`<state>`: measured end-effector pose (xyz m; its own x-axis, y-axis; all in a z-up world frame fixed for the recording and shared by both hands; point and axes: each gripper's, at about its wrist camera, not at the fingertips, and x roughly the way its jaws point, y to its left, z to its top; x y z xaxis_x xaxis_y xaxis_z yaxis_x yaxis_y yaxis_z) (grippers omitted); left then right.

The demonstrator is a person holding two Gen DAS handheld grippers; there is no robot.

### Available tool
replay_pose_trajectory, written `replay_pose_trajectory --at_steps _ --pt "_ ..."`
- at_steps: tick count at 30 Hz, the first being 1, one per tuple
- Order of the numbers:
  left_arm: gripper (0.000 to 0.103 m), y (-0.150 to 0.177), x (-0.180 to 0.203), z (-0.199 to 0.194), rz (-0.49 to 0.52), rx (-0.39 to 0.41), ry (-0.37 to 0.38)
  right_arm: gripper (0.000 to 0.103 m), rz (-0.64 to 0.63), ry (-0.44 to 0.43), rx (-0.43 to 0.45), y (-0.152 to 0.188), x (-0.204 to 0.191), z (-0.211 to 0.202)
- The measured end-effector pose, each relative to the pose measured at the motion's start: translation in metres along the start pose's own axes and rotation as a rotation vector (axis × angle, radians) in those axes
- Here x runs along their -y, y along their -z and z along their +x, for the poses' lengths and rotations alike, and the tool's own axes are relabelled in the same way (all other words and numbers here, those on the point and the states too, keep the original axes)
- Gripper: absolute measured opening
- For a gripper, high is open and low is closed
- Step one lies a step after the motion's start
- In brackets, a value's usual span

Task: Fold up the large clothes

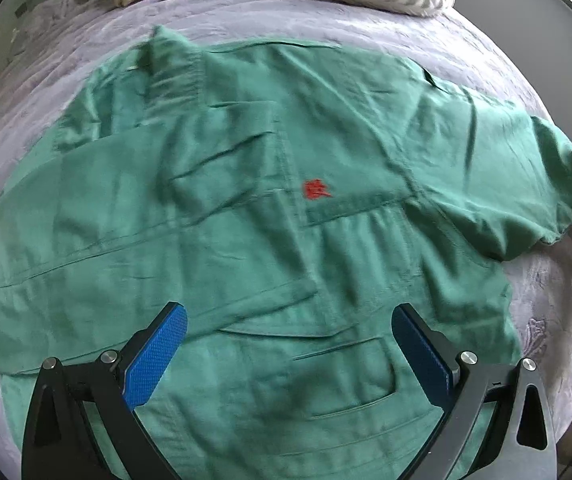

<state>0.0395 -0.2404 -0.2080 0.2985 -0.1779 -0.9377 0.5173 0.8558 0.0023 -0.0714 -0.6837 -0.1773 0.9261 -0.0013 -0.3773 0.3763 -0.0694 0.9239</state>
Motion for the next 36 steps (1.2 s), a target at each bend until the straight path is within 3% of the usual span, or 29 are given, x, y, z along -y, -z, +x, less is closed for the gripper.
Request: replay_pose_trajectory --at_steps 3,7,10,14,18,22,26,27,29,31,32,34,35,36 --pt "0.103 -0.002 -0.023 0.007 -0.009 0.031 -0.036 0.004 -0.124 -0.033 -0.066 0.021 -0.039 0.009" --pt "0.103 -0.004 -0.058 0.007 -0.057 0.042 -0.075 0.004 -0.324 -0.091 -0.187 0.075 -0.105 0.035" --pt "0.103 -0.005 -0.084 0.001 -0.106 0.058 -0.103 0.004 -0.486 -0.122 -0.289 0.132 -0.155 0.063" --pt "0.103 -0.001 -0.127 -0.005 -0.19 0.093 -0.158 0.004 -0.75 -0.116 -0.432 0.24 -0.206 0.103" --pt "0.103 0.002 -0.19 -0.011 -0.289 0.104 -0.2 0.005 -0.975 -0.011 -0.591 0.363 -0.207 0.154" --pt "0.103 0.005 -0.246 -0.008 -0.364 0.094 -0.224 0.005 -1.026 0.131 -0.729 0.443 -0.158 0.205" --pt "0.103 0.02 -0.269 -0.008 -0.392 0.078 -0.211 0.008 -0.904 0.32 -0.796 0.454 -0.1 0.245" --pt "0.103 0.022 -0.273 -0.007 -0.391 0.078 -0.206 0.009 -0.848 0.319 -0.796 0.45 -0.092 0.245" --pt "0.103 0.025 -0.28 -0.004 -0.393 0.081 -0.201 0.02 -0.75 0.293 -0.773 0.438 -0.089 0.238" --pt "0.103 0.028 -0.284 -0.004 -0.403 0.085 -0.193 0.042 -0.738 0.3 -0.712 0.431 -0.09 0.218" --pt "0.103 0.026 -0.287 -0.002 -0.413 0.088 -0.186 0.044 -0.729 0.291 -0.663 0.426 -0.093 0.208" --pt "0.103 0.024 -0.293 0.001 -0.425 0.096 -0.179 0.04 -0.724 0.305 -0.572 0.418 -0.102 0.198" --pt "0.103 0.024 -0.298 0.001 -0.43 0.102 -0.178 0.03 -0.732 0.303 -0.547 0.415 -0.107 0.197" --pt "0.103 0.023 -0.302 0.001 -0.434 0.109 -0.18 0.012 -0.754 0.298 -0.53 0.418 -0.116 0.199"
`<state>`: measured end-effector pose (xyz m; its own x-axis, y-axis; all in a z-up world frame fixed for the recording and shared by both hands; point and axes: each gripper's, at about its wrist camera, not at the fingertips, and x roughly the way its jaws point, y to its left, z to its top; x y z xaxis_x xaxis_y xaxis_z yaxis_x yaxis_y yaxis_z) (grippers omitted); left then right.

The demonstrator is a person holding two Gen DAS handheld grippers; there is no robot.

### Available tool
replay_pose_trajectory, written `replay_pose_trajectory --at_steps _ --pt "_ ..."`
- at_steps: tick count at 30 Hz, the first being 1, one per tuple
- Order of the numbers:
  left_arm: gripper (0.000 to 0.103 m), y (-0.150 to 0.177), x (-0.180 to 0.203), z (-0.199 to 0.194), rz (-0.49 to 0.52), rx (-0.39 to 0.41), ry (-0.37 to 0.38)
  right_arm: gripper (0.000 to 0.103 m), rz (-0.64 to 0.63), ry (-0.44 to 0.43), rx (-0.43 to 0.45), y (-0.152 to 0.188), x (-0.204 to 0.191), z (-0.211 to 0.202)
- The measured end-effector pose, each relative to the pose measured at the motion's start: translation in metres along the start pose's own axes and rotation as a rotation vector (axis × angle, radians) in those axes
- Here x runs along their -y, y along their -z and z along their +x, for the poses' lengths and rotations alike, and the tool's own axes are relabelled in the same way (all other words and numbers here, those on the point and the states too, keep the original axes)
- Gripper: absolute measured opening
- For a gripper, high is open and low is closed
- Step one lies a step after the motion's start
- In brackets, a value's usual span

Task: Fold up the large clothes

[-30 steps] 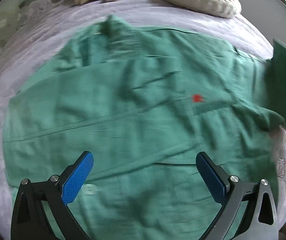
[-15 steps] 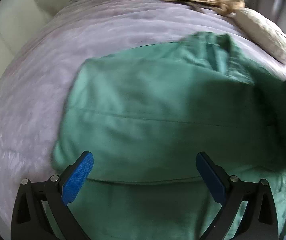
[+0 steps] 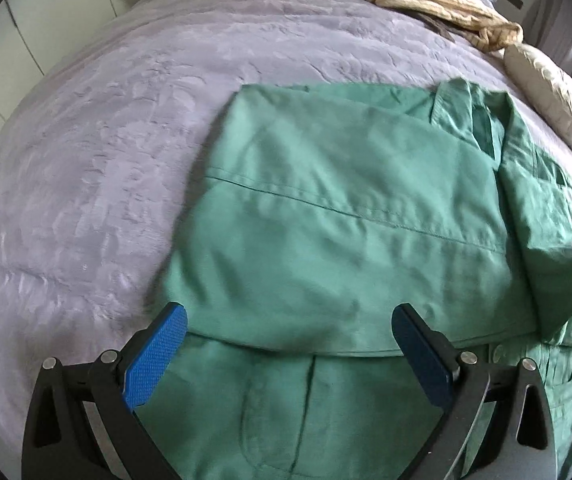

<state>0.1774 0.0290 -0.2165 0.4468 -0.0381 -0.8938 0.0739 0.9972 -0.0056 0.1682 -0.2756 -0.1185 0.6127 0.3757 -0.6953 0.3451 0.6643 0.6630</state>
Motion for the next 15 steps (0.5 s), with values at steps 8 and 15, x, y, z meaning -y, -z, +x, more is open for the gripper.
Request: replay_pose_trajectory --at_steps 8,15 --pt "0.103 0.019 -0.049 -0.037 -0.08 0.023 -0.054 0.024 -0.507 0.091 -0.134 0.043 -0.124 0.063" --pt "0.103 0.012 -0.055 -0.034 -0.098 0.006 0.005 0.061 -0.547 0.098 -0.253 0.082 -0.125 0.079"
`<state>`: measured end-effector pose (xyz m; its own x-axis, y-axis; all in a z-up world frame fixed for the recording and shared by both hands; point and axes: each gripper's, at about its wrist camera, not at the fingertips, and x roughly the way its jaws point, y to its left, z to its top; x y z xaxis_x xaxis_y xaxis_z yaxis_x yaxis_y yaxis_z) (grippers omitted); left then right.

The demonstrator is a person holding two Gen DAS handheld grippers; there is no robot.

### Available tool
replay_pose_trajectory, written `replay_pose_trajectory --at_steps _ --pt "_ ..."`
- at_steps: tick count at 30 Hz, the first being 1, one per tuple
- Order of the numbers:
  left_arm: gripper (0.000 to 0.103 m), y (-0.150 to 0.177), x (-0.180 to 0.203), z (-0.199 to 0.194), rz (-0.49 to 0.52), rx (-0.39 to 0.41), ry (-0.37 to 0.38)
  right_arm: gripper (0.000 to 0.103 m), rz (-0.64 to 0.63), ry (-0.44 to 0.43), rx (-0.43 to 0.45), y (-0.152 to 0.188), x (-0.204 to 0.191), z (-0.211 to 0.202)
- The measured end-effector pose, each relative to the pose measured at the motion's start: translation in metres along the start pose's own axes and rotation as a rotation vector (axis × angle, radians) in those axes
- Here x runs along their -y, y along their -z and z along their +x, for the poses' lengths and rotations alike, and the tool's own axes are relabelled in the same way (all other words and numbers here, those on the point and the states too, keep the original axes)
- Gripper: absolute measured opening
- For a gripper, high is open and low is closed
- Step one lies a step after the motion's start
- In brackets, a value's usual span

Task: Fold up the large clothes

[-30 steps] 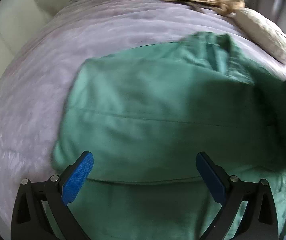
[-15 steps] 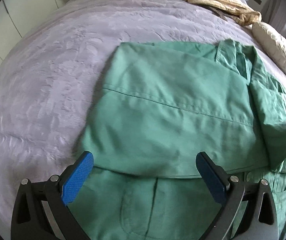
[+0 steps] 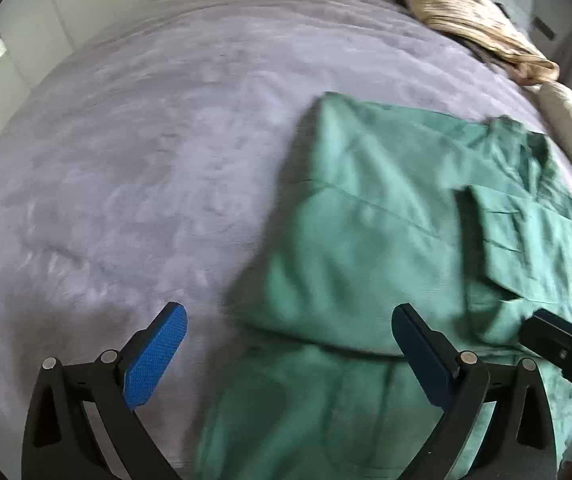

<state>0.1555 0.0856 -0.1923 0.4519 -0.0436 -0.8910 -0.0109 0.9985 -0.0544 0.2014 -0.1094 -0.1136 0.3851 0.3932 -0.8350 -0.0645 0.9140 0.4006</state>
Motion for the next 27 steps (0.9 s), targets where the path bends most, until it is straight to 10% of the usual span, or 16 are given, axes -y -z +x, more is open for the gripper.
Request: replay_pose_trajectory --at_steps 7,15,18,20,21,23,27 --pt "0.103 -0.02 0.063 0.014 0.136 -0.055 0.219 0.061 0.214 0.172 0.143 0.022 0.115 -0.082" --pt "0.102 -0.062 0.115 0.048 0.273 -0.046 0.179 0.062 0.568 0.264 0.282 0.017 0.267 -0.138" --pt "0.083 -0.069 0.126 0.058 0.311 -0.043 0.155 0.062 0.64 0.172 0.294 0.01 0.304 -0.129" --pt "0.049 -0.072 0.131 0.054 0.328 -0.032 0.186 0.061 0.692 0.071 0.284 0.007 0.325 -0.121" --pt "0.046 -0.073 0.135 0.051 0.34 -0.029 0.192 0.056 0.716 0.037 0.264 0.004 0.332 -0.111" --pt "0.025 -0.074 0.141 0.044 0.363 -0.019 0.191 0.002 0.707 -0.005 0.245 0.002 0.34 -0.105" --pt "0.025 -0.082 0.15 0.034 0.411 0.028 0.184 0.003 0.541 0.111 0.282 -0.012 0.31 -0.122"
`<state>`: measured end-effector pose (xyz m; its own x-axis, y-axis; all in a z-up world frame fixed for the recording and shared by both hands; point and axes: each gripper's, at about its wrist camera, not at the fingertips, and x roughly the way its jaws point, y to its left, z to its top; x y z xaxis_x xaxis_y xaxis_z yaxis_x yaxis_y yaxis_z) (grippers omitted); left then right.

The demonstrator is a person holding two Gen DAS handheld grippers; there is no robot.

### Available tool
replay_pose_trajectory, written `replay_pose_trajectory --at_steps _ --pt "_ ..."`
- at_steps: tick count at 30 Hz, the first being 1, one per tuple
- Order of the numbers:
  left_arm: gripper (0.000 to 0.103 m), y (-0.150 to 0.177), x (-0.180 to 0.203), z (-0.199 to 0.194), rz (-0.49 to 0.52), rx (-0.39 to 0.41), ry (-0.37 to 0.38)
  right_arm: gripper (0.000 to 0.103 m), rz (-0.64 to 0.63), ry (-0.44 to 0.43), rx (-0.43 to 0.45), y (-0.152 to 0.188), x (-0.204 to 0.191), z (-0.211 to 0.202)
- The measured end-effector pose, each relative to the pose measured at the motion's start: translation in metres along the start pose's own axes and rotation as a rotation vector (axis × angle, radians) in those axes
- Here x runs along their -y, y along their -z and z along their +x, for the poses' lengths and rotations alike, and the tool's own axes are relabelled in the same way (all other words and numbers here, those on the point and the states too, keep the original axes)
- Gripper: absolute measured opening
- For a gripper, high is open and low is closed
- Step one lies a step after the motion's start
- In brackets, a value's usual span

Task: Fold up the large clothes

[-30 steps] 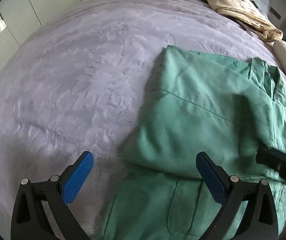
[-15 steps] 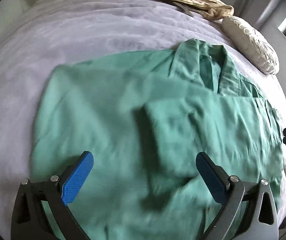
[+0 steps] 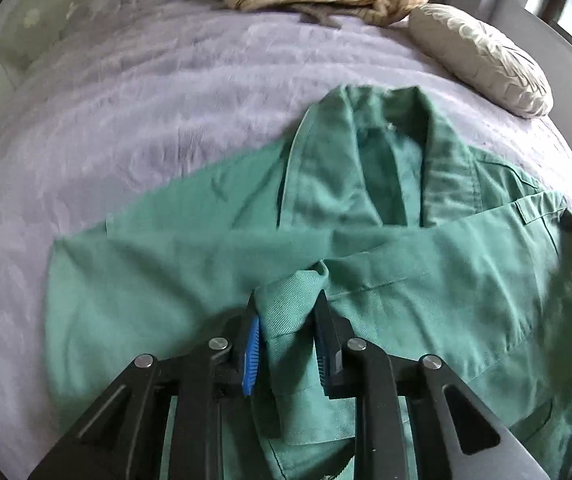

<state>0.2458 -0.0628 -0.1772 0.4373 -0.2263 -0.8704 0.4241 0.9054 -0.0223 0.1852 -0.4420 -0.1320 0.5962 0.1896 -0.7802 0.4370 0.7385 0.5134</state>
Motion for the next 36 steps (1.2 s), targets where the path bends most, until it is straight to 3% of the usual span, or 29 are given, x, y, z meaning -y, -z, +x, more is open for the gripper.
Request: replay_pose_trajectory --at_steps 2,5,6,8,9,10,14,15,16,18,21,23,25,28,30,33,36 --pt "0.025 -0.007 0.0 0.007 -0.016 -0.005 0.003 0.003 -0.021 0.037 0.025 -0.004 0.003 -0.002" --pt "0.027 -0.007 0.0 0.02 -0.046 -0.016 -0.001 0.002 0.081 0.048 0.002 -0.01 0.035 0.014" --pt "0.031 -0.005 -0.002 0.018 -0.051 -0.011 -0.015 0.0 0.113 0.06 -0.003 -0.009 0.044 0.018" --pt "0.059 -0.003 -0.007 0.011 -0.046 -0.006 -0.073 0.0 0.156 0.033 -0.012 -0.005 0.055 0.016" --pt "0.065 -0.001 -0.012 0.005 -0.042 0.0 -0.121 0.0 0.17 0.024 -0.015 -0.002 0.06 0.01" --pt "0.07 0.0 -0.018 -0.002 -0.043 0.007 -0.136 0.002 0.175 0.028 -0.017 0.001 0.06 0.004" --pt "0.07 0.012 -0.05 -0.036 -0.082 -0.008 -0.111 0.006 0.123 0.023 -0.043 0.023 0.051 -0.028" --pt "0.07 0.016 -0.055 -0.044 -0.092 -0.011 -0.099 0.016 0.104 0.008 -0.058 0.031 0.046 -0.033" --pt "0.07 0.02 -0.056 -0.05 -0.1 -0.014 -0.08 0.038 0.083 -0.004 -0.08 0.042 0.041 -0.04" --pt "0.07 0.029 -0.055 -0.06 -0.104 -0.018 -0.042 0.062 0.064 -0.018 -0.08 0.059 0.039 -0.053" --pt "0.07 0.042 -0.044 -0.063 -0.09 -0.029 -0.005 0.06 0.068 -0.047 -0.094 0.083 0.038 -0.062" --pt "0.07 0.048 -0.036 -0.053 -0.07 -0.052 -0.022 0.052 0.119 -0.063 -0.123 0.097 0.047 -0.058" --pt "0.07 0.057 -0.032 -0.039 -0.051 -0.075 -0.062 0.006 0.153 -0.055 -0.154 0.106 0.053 -0.051" --pt "0.07 0.069 -0.038 -0.026 -0.046 -0.072 -0.086 0.006 0.145 0.029 -0.138 0.115 0.058 -0.051" --pt "0.07 0.071 -0.044 -0.031 -0.063 -0.072 -0.089 0.006 0.171 0.032 -0.157 0.121 0.068 -0.043" --pt "0.07 0.074 -0.054 -0.044 -0.058 -0.08 -0.186 0.007 0.179 0.027 -0.149 0.123 0.07 -0.044" --pt "0.07 0.078 -0.068 -0.061 -0.099 -0.084 -0.155 0.008 0.169 0.067 -0.116 0.124 0.063 -0.061"
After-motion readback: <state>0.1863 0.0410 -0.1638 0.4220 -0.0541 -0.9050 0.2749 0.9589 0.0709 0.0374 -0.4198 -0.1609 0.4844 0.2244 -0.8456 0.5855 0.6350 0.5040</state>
